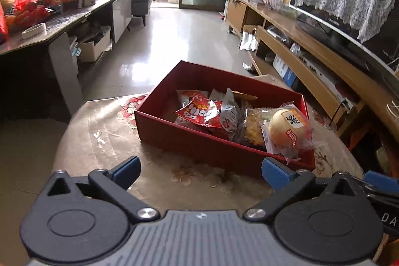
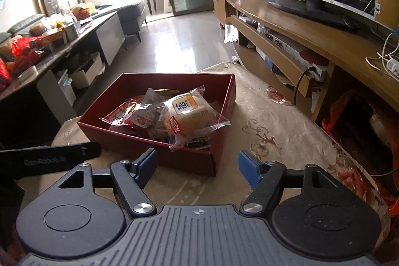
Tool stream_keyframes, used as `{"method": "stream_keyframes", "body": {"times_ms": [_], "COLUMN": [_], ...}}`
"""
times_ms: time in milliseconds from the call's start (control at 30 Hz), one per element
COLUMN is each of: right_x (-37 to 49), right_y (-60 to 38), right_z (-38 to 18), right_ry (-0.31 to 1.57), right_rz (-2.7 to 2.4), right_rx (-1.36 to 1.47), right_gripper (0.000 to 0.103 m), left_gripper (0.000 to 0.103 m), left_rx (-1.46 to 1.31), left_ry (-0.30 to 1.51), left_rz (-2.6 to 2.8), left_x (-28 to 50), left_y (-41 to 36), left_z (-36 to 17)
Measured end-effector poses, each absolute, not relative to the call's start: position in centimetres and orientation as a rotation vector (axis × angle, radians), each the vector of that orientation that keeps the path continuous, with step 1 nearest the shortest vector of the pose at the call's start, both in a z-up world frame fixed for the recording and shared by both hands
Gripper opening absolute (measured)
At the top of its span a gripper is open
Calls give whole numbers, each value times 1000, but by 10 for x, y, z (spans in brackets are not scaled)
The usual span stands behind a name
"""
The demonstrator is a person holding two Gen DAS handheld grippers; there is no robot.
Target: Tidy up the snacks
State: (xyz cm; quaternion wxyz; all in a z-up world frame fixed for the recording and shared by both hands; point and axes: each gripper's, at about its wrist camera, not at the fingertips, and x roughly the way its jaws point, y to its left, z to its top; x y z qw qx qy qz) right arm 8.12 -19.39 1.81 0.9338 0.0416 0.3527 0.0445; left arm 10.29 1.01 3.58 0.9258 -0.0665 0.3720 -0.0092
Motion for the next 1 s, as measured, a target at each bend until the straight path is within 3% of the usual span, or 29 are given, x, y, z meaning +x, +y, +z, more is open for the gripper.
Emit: {"method": "stream_keyframes", "body": {"times_ms": [300,1000], "right_x": [69,44], "right_y": [-191,-188], "right_z": [11,-4], "right_ry": [744,813], "right_rz": [96,81], "right_rx": [81,40], "right_gripper": [79,81], "left_gripper": [103,103], "left_rx": [-83,-97], "left_ry": [850,855], "left_rz": [7,-26], "left_x": [91,56], "left_y": [2,-2], "left_z": [18,4]}}
